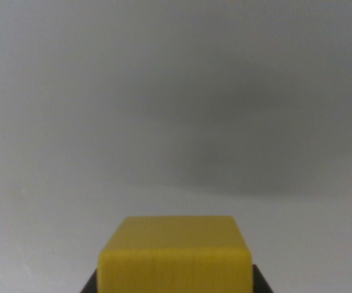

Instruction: Pick yellow cube

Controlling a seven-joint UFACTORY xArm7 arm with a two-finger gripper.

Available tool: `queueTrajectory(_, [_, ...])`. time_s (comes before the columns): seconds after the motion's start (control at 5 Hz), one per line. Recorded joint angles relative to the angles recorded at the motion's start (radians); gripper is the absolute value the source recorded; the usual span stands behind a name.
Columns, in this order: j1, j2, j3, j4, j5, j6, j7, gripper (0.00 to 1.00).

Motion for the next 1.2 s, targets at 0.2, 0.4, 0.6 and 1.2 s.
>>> queueTrajectory(0.2, [0.0004, -0.014, 0.0, 0.029, -0.003, 0.043, 0.003, 1.0])
queueTrajectory(0.4, [0.0004, -0.014, 0.0, 0.029, -0.003, 0.043, 0.003, 1.0])
queueTrajectory(0.6, [0.0008, -0.029, 0.0, 0.06, -0.0062, 0.088, 0.006, 1.0])
queueTrajectory(1.2, [0.0012, -0.044, -0.001, 0.091, -0.0094, 0.134, 0.009, 1.0])
